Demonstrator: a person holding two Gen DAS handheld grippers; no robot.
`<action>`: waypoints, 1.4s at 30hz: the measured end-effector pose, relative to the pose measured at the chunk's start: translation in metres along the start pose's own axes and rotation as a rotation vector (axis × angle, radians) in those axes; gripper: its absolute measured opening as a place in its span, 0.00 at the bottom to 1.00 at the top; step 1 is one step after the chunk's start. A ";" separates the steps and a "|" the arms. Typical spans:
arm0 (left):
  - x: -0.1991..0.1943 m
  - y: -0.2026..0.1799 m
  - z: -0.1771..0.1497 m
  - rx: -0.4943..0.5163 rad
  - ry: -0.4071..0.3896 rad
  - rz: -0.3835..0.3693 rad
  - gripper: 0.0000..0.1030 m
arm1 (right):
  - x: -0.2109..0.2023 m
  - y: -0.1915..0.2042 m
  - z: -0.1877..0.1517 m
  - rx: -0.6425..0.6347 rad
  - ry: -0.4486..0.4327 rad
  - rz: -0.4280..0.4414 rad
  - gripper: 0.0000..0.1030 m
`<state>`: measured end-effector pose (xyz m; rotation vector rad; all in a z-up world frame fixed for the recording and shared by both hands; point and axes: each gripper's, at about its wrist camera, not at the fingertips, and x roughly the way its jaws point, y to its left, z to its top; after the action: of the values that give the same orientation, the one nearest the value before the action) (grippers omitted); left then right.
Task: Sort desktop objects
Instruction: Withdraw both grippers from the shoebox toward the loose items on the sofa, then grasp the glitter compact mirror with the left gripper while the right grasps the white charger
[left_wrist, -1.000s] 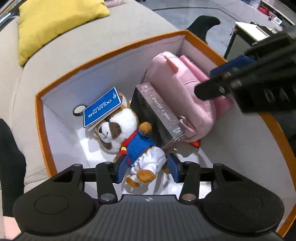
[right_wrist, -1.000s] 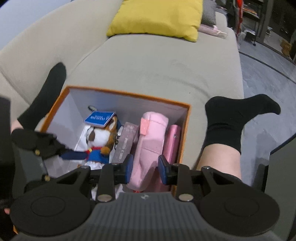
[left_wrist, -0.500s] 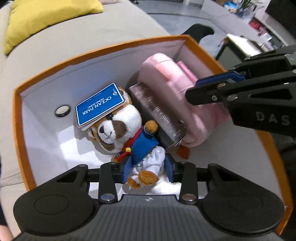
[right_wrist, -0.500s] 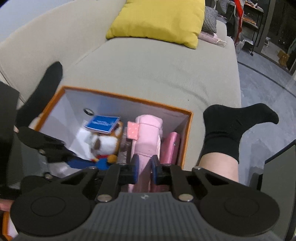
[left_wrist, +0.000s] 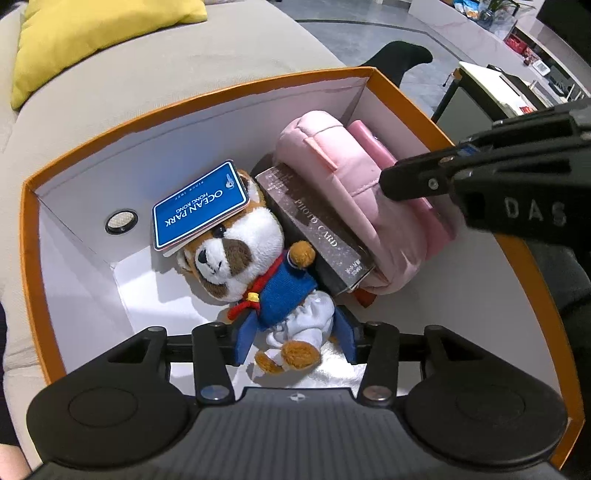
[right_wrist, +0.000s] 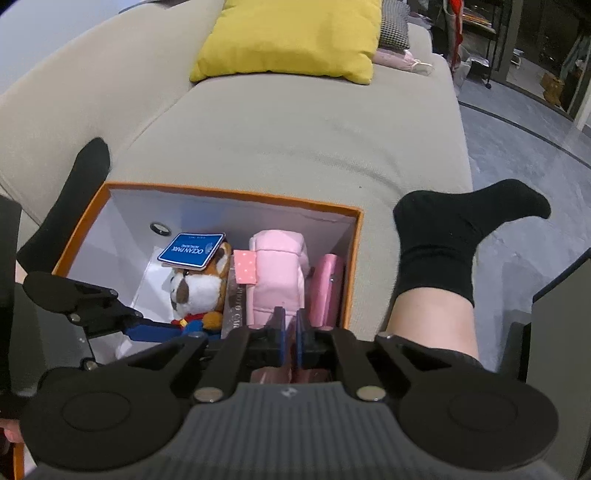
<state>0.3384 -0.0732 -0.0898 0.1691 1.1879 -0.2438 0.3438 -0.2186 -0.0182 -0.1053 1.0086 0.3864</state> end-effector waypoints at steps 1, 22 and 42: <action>-0.001 -0.001 -0.001 0.007 -0.003 0.004 0.54 | -0.002 0.000 0.000 0.004 -0.008 -0.003 0.07; -0.157 0.013 -0.089 -0.037 -0.326 0.102 0.59 | -0.085 0.074 -0.065 0.004 -0.281 0.176 0.42; -0.164 0.107 -0.247 -0.147 -0.164 0.274 0.59 | -0.032 0.243 -0.102 -0.269 -0.001 0.407 0.31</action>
<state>0.0896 0.1090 -0.0271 0.1780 1.0025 0.0695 0.1580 -0.0284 -0.0238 -0.1417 0.9716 0.8934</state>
